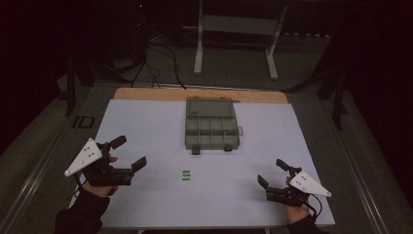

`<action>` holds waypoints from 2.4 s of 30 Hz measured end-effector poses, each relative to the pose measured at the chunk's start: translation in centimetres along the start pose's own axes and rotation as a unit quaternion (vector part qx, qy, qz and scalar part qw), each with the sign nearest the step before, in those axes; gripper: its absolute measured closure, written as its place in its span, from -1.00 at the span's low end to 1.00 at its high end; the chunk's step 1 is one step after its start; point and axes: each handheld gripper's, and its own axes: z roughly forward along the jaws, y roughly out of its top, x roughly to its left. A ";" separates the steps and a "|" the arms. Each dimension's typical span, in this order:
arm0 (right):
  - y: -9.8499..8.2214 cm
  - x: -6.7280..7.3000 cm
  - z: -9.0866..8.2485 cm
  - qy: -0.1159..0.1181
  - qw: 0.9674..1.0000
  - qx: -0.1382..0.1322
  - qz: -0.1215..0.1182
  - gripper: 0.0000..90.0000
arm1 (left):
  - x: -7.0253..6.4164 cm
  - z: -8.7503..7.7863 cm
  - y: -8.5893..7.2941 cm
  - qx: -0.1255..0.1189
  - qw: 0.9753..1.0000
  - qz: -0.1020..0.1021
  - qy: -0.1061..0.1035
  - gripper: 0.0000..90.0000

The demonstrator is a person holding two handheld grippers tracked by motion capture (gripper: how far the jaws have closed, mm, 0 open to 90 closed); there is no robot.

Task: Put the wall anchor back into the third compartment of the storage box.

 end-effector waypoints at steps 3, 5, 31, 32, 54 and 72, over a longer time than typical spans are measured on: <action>0.0 0.0 0.1 0.003 1.000 -0.001 0.000 -0.74 | 0.1 1.0 0.7 0.005 1.000 0.004 -0.021 -1.00; 0.0 0.1 0.2 0.005 1.000 -0.001 0.001 -0.74 | 0.0 1.8 0.9 0.011 0.999 0.007 -0.032 -1.00; -0.2 0.0 0.3 0.014 1.000 0.003 0.007 -0.74 | -0.1 11.6 -2.7 0.148 0.980 0.052 -0.124 -0.86; -0.2 0.0 0.3 0.015 1.000 0.003 0.007 -0.74 | -0.1 11.7 -2.9 0.153 0.979 0.052 -0.128 -0.85; -0.3 -0.1 0.4 0.019 1.000 0.006 0.011 -0.72 | -0.5 14.5 -7.7 0.270 0.944 0.068 -0.176 0.00; -0.3 -0.1 0.4 0.020 1.000 0.007 0.013 -0.71 | -0.6 15.8 -9.3 0.324 0.927 0.096 -0.162 0.64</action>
